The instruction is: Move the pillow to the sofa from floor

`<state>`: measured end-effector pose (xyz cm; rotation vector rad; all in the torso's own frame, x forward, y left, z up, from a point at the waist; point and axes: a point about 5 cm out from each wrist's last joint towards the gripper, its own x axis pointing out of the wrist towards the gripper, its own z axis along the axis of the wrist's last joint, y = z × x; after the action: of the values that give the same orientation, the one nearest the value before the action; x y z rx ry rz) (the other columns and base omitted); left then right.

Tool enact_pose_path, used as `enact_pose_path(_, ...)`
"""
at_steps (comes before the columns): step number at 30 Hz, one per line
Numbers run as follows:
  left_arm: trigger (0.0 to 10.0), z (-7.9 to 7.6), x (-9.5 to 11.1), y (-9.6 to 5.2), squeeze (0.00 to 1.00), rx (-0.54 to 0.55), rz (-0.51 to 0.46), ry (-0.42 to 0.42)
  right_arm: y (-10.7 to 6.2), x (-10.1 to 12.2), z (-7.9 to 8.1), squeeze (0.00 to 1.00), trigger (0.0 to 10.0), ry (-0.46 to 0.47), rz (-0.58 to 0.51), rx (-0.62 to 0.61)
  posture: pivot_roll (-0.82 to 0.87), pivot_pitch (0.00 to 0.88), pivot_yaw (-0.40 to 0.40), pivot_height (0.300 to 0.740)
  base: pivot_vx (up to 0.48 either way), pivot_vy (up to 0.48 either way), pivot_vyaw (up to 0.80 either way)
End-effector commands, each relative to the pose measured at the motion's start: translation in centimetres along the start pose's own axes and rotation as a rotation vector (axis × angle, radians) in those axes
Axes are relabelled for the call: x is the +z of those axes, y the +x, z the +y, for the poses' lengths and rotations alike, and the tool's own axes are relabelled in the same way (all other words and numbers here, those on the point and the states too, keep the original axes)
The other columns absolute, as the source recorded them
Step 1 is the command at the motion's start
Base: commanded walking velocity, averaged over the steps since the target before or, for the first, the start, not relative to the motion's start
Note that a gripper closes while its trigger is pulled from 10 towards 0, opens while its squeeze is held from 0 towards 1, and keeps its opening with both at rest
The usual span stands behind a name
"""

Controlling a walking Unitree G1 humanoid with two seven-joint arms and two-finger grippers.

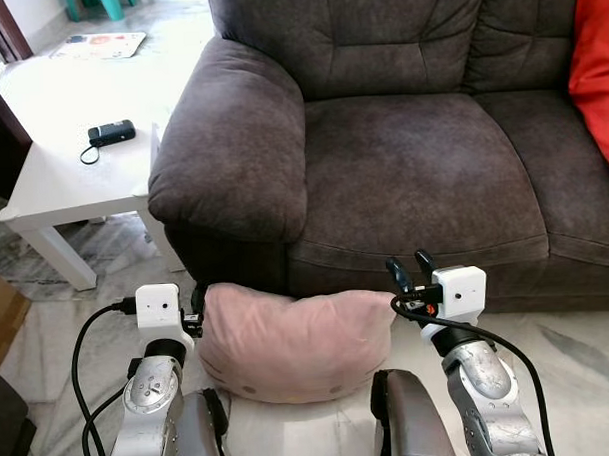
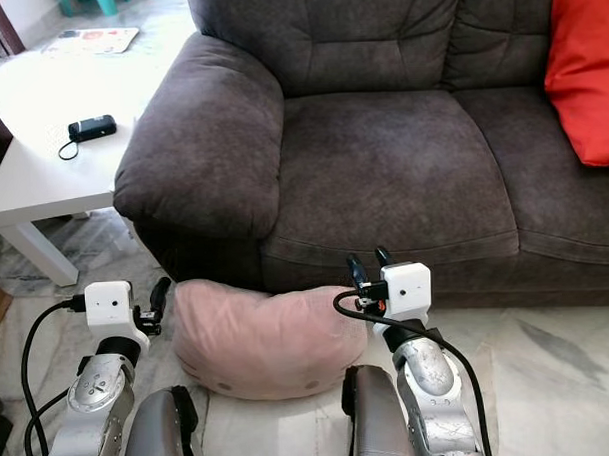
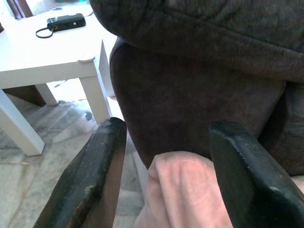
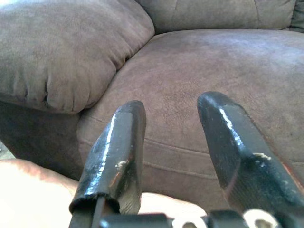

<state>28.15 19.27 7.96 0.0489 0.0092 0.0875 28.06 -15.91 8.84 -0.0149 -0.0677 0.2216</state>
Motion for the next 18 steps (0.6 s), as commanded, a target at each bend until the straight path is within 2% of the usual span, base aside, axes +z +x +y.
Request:
enact_pose_path(1,10.0,0.00,-0.46,-0.15,0.00,-0.008,0.024,0.002,-0.03,0.04,-0.06,0.00,10.0,0.007,0.000,-0.006,-0.04,0.102,0.002,0.498,0.251,0.000,0.00)
enact_pose_path(18,10.0,-0.07,-0.29,-0.09,0.00,-0.013,0.019,0.013,0.07,0.06,-0.03,0.00,10.0,0.011,-0.003,-0.005,-0.04,0.104,0.003,0.498,0.257,0.000,0.00)
